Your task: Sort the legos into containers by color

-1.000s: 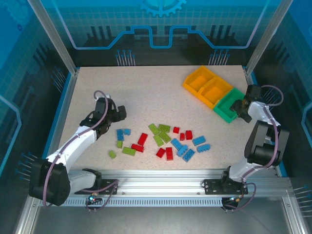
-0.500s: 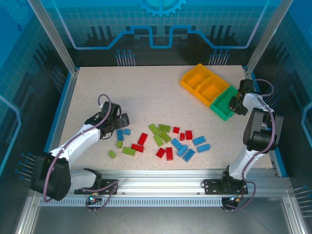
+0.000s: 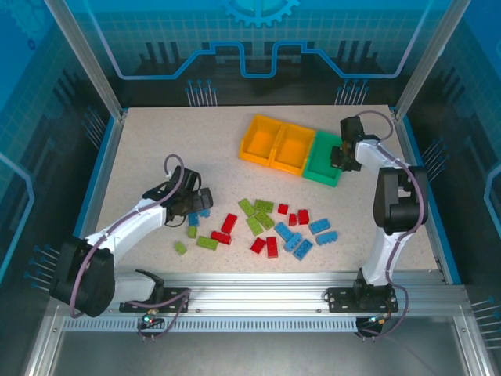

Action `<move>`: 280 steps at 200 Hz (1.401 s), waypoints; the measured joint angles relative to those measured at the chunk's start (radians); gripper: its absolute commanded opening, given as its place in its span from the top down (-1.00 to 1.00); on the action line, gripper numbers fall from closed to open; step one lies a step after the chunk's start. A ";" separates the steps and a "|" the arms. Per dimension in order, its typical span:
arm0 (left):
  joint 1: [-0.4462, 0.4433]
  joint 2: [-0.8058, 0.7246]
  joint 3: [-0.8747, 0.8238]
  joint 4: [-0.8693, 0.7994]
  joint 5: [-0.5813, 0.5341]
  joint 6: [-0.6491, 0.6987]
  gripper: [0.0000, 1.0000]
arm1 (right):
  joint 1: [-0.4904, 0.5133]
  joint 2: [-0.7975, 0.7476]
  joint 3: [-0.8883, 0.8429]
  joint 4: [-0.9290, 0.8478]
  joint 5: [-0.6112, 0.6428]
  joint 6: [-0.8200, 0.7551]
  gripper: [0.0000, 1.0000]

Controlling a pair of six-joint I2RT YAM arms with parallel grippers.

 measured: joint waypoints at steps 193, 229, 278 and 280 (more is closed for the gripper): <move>-0.110 0.101 0.013 0.017 0.038 0.119 -0.59 | 0.024 -0.060 -0.035 0.043 -0.050 -0.068 0.17; -0.114 0.143 0.023 0.021 0.038 0.132 -0.51 | 0.024 -0.060 -0.037 0.042 -0.055 -0.068 0.17; -0.122 0.172 0.034 0.026 0.038 0.135 -0.39 | 0.023 -0.060 -0.037 0.042 -0.057 -0.068 0.17; -0.122 0.173 0.034 0.026 0.038 0.135 -0.38 | 0.023 -0.060 -0.037 0.042 -0.057 -0.068 0.18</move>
